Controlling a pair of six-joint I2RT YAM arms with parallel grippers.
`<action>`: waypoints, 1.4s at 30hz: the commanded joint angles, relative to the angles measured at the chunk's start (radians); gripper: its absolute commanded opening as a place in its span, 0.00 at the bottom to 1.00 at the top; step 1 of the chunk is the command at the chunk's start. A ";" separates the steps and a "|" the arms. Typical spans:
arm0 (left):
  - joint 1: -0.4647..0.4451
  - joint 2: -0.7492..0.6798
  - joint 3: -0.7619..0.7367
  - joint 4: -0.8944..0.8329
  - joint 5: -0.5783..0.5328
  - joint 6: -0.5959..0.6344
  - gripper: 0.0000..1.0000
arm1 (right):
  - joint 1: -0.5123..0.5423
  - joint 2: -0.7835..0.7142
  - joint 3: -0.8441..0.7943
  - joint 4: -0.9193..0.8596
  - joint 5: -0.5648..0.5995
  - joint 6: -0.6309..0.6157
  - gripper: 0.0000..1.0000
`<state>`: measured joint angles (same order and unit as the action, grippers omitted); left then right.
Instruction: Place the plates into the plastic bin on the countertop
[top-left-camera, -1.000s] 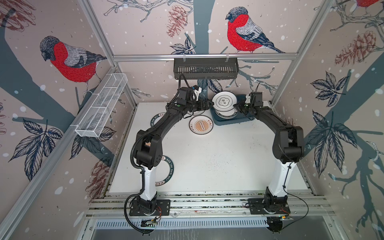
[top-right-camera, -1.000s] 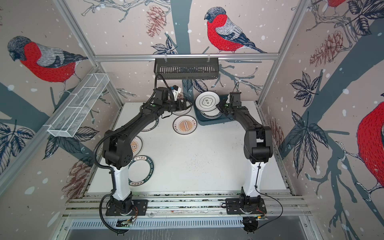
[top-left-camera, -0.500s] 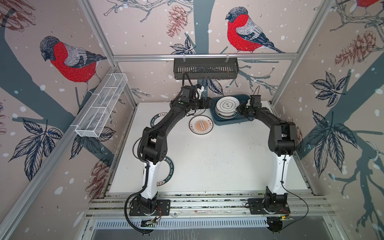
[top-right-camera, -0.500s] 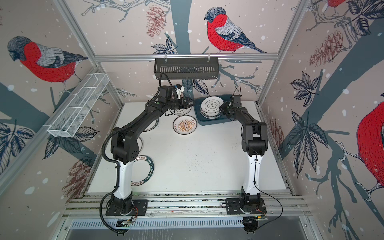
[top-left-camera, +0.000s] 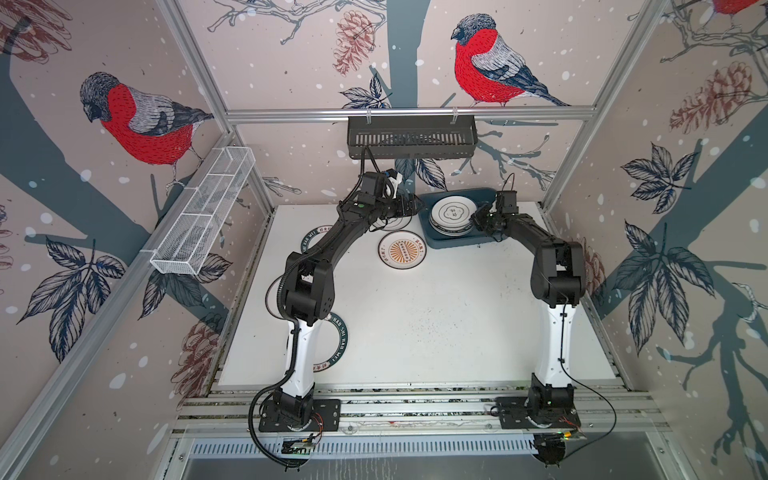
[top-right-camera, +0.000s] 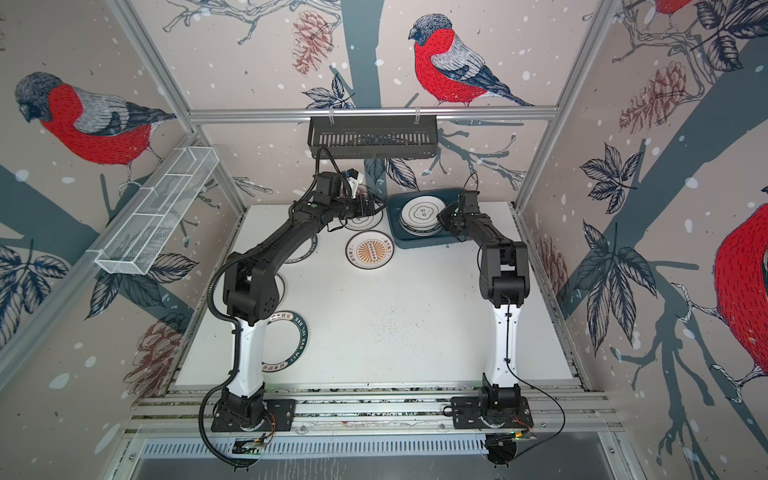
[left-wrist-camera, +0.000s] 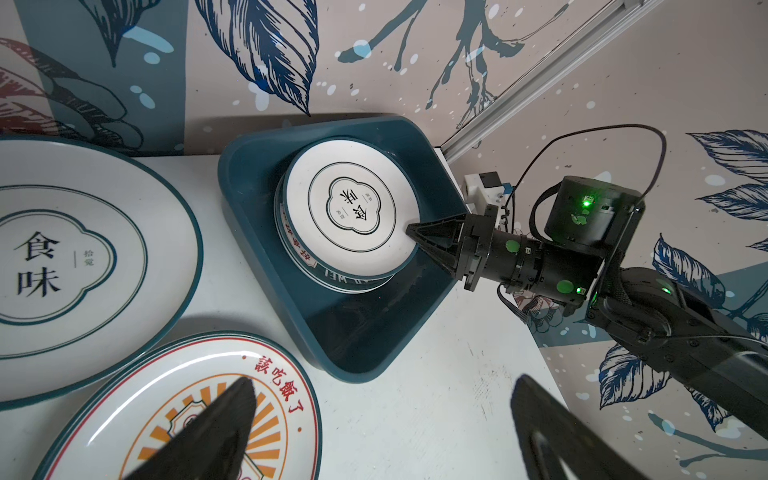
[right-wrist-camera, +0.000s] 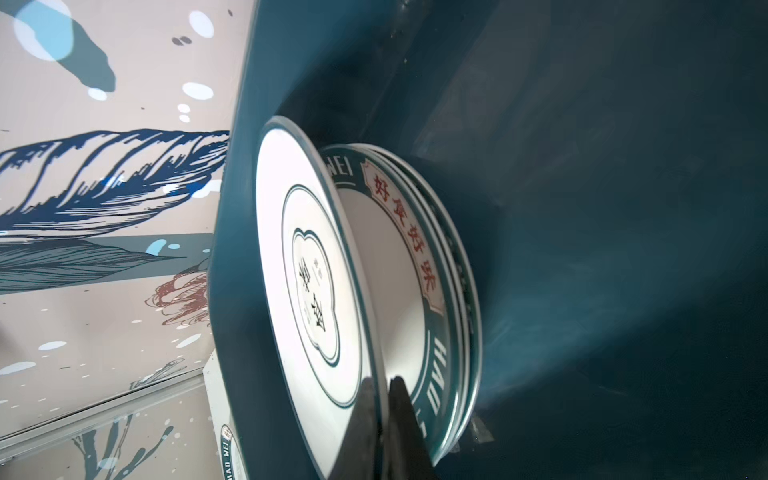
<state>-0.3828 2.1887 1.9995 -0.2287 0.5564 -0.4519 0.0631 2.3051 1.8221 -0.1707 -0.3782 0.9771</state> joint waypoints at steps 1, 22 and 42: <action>-0.001 0.007 0.008 0.037 0.019 -0.021 0.96 | 0.004 0.003 0.012 -0.004 0.014 -0.027 0.06; -0.001 -0.014 -0.027 0.025 0.007 -0.019 0.96 | 0.027 0.011 0.087 -0.136 0.063 -0.110 0.51; 0.089 -0.288 -0.414 0.097 -0.131 -0.082 0.96 | 0.099 -0.003 0.241 -0.353 0.249 -0.221 0.75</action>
<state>-0.3084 1.9377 1.6218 -0.1818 0.4618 -0.5194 0.1566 2.3127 2.0556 -0.4786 -0.1787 0.7780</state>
